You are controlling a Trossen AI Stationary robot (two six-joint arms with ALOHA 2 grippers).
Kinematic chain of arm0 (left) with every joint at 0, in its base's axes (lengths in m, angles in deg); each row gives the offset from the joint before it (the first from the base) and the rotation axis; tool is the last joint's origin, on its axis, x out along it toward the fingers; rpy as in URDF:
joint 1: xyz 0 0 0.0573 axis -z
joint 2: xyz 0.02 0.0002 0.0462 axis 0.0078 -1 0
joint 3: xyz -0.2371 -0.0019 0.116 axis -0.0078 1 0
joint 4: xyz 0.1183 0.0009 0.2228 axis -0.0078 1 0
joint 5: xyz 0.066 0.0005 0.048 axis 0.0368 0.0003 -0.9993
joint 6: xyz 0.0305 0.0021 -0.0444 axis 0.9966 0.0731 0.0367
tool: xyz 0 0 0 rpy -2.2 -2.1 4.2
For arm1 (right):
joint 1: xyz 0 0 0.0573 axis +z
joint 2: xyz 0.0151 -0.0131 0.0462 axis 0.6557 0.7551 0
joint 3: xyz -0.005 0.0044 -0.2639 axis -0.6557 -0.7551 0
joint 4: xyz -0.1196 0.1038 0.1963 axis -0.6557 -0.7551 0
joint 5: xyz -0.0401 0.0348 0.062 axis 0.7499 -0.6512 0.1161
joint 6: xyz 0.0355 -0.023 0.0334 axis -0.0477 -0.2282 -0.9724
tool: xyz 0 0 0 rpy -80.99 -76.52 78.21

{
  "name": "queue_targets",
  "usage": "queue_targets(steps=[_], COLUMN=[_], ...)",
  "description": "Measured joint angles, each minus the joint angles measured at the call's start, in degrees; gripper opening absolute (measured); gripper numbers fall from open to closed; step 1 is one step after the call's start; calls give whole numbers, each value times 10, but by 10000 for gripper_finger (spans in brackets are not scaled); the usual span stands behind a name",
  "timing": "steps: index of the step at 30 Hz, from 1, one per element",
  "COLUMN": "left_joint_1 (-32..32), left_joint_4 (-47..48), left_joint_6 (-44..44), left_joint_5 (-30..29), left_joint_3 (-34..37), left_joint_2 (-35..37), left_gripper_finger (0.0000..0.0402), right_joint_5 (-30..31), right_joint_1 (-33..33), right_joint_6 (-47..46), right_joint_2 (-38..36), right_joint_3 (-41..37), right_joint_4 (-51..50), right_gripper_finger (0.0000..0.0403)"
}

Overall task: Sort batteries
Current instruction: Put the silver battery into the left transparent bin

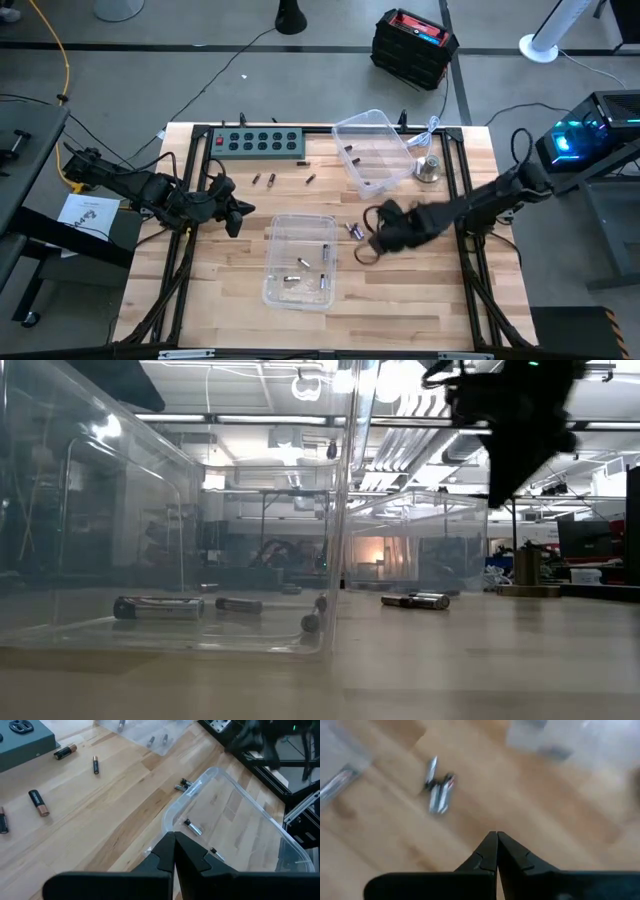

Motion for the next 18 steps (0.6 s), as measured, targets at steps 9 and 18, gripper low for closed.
queue_targets(steps=[9, 18], left_joint_1=[0, 0], left_joint_4=[0, 0], left_joint_6=[0, 0], left_joint_5=[-2, 1], left_joint_3=[0, 0], left_joint_2=[0, 0], left_gripper_finger=[0, 0], right_joint_5=[-12, -60], right_joint_1=[-1, -82], right_joint_6=[-105, -30], right_joint_2=[1, 1], right_joint_3=[-154, -218], right_joint_4=[340, 488], right_gripper_finger=[32, 139])
